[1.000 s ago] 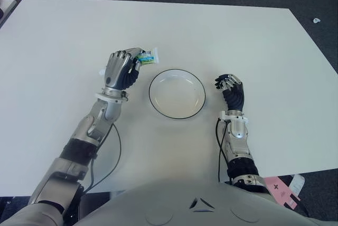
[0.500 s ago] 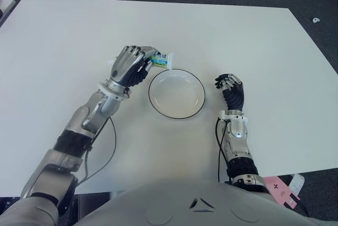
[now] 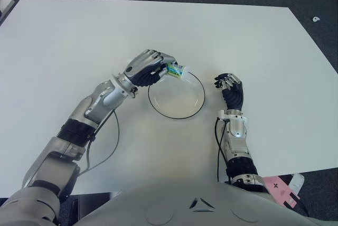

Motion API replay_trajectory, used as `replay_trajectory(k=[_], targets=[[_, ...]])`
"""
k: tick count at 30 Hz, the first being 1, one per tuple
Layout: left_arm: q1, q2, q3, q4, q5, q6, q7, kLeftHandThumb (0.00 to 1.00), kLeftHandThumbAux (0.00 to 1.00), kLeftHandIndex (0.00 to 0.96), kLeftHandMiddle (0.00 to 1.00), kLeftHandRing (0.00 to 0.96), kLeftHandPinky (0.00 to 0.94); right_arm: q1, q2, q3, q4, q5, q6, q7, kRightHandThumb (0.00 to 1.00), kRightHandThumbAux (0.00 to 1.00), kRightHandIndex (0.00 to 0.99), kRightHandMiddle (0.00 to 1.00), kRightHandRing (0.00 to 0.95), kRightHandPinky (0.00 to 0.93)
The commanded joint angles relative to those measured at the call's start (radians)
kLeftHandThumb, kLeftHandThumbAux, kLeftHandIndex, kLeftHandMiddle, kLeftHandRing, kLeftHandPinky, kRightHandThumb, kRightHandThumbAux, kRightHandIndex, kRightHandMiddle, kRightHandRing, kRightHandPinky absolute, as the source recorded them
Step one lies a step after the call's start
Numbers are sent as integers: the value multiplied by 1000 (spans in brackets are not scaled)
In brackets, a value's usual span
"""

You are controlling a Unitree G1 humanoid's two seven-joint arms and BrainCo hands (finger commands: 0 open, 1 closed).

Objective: Put the toothpaste on the table into the plate.

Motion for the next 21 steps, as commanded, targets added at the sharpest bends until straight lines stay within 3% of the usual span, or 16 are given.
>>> replay_trajectory(k=[1, 11, 21], targets=[[-32, -11, -36, 25, -24, 36, -127, 854, 667, 401, 542, 871, 855, 50, 6, 3, 60, -4, 41, 1, 712, 726, 430, 514, 521, 513], [-96, -48, -88, 136, 8, 58, -230, 852, 668, 399, 544, 871, 840, 49, -2, 5, 74, -11, 30, -1, 709, 728, 430, 527, 539, 536], [-174, -100, -158, 333, 109, 29, -183, 852, 669, 397, 539, 870, 829, 52, -11, 6, 73, -3, 50, 14, 709, 729, 431, 521, 536, 544]])
